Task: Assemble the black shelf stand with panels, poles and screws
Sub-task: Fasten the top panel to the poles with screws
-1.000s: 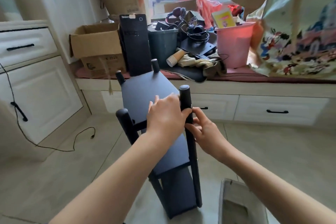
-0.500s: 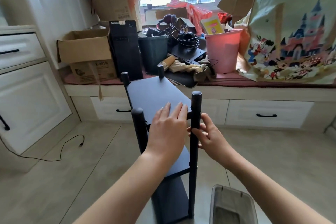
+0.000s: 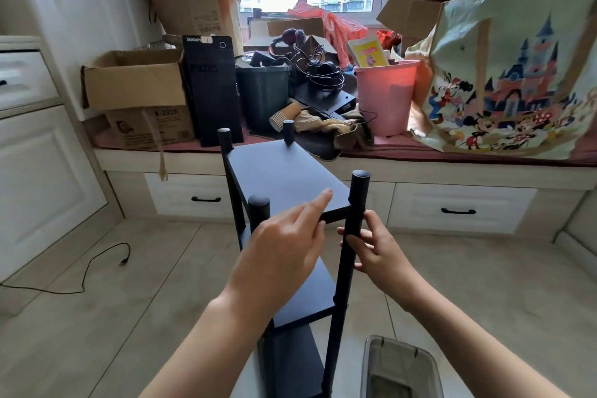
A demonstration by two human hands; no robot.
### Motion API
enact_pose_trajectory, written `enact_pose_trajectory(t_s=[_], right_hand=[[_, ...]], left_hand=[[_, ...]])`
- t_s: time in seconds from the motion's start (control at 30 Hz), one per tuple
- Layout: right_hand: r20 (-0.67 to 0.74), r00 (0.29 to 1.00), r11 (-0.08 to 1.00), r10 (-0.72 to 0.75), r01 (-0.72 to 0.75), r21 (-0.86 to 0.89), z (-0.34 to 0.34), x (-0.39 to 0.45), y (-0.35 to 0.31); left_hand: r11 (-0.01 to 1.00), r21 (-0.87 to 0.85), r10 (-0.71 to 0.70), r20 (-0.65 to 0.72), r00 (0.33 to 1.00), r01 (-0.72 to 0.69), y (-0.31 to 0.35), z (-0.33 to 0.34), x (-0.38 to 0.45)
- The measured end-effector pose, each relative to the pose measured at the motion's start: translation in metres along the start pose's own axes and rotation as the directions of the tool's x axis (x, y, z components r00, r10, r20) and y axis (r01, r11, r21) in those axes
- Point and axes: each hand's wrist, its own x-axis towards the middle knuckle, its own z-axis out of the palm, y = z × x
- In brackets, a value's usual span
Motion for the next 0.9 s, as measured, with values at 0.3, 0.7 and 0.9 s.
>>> enact_pose_trajectory(t_s=[0.3,0.7,0.9], right_hand=[[-0.018,0.999,0.999,0.031,-0.032,-0.043,-0.002,0.007,-0.006],[-0.320,0.918,0.972,0.235,-0.229,0.057,-0.007,0.016,-0.012],[-0.247,0.944,0.975,0.218,-0.202,0.090,-0.011,0.015,-0.015]], left_hand=[[0.989,-0.138,-0.087,-0.264,0.961,0.051,-0.028,-0.026,0.012],[0.814,-0.379,-0.362,0.263,0.894,0.441,-0.062,0.000,-0.013],[0.910,-0.268,-0.294,0.124,0.948,0.317,-0.056,0.007,-0.018]])
